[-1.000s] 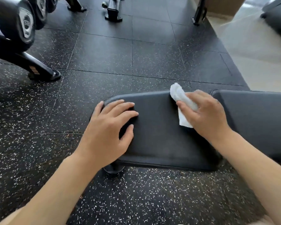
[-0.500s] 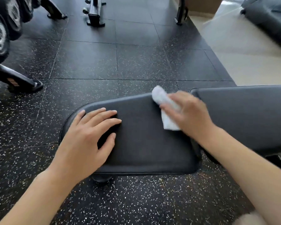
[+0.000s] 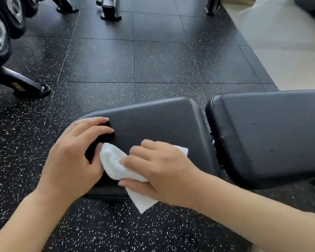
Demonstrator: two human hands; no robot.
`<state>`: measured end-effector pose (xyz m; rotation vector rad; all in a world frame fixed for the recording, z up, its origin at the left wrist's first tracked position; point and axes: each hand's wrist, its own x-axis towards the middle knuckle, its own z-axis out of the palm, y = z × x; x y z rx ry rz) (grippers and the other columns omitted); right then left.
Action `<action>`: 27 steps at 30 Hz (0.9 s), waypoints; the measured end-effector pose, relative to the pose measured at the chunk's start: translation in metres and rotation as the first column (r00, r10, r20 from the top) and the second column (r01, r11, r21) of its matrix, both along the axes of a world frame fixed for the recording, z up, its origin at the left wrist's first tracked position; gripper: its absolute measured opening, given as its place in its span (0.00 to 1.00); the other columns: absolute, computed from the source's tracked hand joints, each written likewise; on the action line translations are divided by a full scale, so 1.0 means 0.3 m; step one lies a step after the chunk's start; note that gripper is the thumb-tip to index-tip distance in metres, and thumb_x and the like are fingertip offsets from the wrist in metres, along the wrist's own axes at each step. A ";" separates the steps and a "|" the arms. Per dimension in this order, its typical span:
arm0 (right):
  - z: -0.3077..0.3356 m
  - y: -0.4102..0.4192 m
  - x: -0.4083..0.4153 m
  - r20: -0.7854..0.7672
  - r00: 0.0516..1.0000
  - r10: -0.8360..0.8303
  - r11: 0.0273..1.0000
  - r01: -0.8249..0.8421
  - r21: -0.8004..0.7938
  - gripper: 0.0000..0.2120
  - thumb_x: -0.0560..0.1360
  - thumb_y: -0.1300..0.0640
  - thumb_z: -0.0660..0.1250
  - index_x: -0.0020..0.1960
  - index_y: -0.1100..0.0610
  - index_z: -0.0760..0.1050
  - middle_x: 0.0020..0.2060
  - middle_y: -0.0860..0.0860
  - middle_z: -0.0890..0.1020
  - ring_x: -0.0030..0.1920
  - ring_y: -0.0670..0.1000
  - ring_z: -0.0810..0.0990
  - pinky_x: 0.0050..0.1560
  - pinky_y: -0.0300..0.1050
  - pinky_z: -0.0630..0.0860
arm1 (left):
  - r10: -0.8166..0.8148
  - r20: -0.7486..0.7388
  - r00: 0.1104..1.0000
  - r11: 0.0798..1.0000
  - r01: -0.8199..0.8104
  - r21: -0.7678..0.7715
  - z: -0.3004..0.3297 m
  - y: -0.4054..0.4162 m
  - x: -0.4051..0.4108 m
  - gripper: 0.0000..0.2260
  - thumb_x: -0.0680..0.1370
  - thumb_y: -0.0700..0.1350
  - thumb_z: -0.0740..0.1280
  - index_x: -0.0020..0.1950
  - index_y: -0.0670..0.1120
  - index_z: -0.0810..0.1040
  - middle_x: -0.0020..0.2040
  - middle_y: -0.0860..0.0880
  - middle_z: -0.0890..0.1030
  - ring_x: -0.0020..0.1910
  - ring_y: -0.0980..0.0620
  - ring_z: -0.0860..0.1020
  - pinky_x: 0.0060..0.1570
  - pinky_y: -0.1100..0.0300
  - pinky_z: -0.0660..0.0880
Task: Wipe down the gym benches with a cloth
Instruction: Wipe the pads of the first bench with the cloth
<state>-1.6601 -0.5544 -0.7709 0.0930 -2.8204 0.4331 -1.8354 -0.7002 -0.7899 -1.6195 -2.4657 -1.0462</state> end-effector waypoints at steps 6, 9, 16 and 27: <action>-0.010 0.435 0.014 -0.065 0.814 -0.577 0.816 0.572 -0.089 0.16 0.82 0.44 0.66 0.60 0.56 0.79 0.53 0.52 0.82 0.56 0.59 0.78 0.55 0.55 0.73 | 0.021 -0.025 0.999 1.000 -0.022 -0.009 0.000 0.010 0.008 0.14 0.75 0.42 0.66 0.60 0.47 0.83 0.67 0.54 0.80 0.68 0.53 0.76 0.73 0.64 0.64; -0.003 0.429 0.012 -0.007 0.784 -0.621 0.779 0.616 -0.120 0.14 0.82 0.46 0.67 0.61 0.55 0.77 0.53 0.51 0.81 0.55 0.58 0.77 0.54 0.55 0.74 | 0.023 -0.034 0.999 1.000 -0.023 -0.014 0.006 0.011 0.012 0.14 0.75 0.41 0.66 0.60 0.46 0.83 0.66 0.53 0.80 0.67 0.52 0.76 0.74 0.64 0.64; -0.004 -0.049 0.071 0.014 0.999 -0.042 0.996 0.041 0.078 0.15 0.82 0.44 0.63 0.49 0.55 0.78 0.42 0.51 0.77 0.41 0.55 0.72 0.38 0.51 0.69 | 0.008 -0.021 1.000 1.000 -0.008 -0.017 -0.002 0.010 0.002 0.15 0.75 0.40 0.66 0.60 0.46 0.83 0.67 0.53 0.80 0.68 0.50 0.76 0.73 0.62 0.65; -0.017 0.409 0.076 0.023 0.744 -0.667 0.735 0.663 -0.141 0.14 0.83 0.45 0.64 0.62 0.53 0.76 0.53 0.50 0.80 0.56 0.57 0.77 0.54 0.54 0.73 | 0.008 -0.009 1.000 1.000 -0.008 0.000 0.002 0.002 0.008 0.13 0.77 0.41 0.65 0.59 0.45 0.84 0.66 0.53 0.80 0.67 0.50 0.77 0.74 0.59 0.67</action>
